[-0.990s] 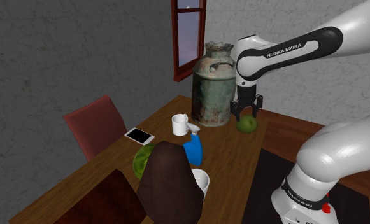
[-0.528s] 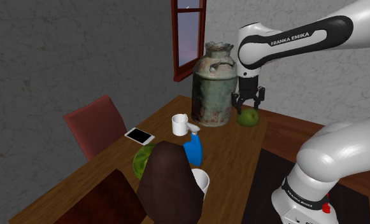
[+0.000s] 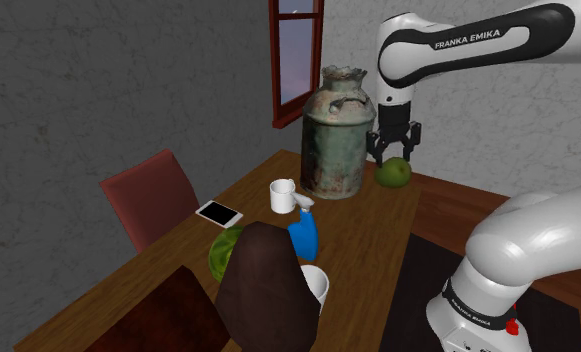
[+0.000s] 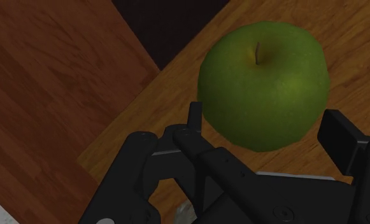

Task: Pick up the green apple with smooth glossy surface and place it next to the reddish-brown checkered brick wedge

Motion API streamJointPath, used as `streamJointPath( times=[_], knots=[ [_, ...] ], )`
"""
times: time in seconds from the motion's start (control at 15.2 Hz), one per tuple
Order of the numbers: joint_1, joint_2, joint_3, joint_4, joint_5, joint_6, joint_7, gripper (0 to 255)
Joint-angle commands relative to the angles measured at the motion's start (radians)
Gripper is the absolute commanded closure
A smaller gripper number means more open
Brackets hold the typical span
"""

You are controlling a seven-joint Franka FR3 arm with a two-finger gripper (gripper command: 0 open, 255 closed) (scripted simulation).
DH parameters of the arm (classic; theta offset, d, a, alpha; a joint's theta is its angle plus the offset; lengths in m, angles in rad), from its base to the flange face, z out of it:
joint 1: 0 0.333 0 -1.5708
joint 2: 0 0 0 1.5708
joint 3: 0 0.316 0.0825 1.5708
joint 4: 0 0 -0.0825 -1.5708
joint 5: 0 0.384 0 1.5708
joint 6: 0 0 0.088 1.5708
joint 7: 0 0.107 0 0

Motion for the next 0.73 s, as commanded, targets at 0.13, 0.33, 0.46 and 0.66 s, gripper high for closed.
streamJointPath(
  times=[0.13, 0.33, 0.46, 0.66],
  knots=[
    [0.0, -0.001, 0.001, 0.053, 0.001, -0.054, -0.002, 255],
    [0.011, -0.007, 0.022, 0.075, 0.019, -0.084, 0.02, 255],
    [0.033, -0.015, 0.062, 0.07, 0.054, -0.089, 0.069, 255],
    [0.066, -0.017, 0.124, 0.072, 0.107, -0.093, 0.141, 255]
  ],
)
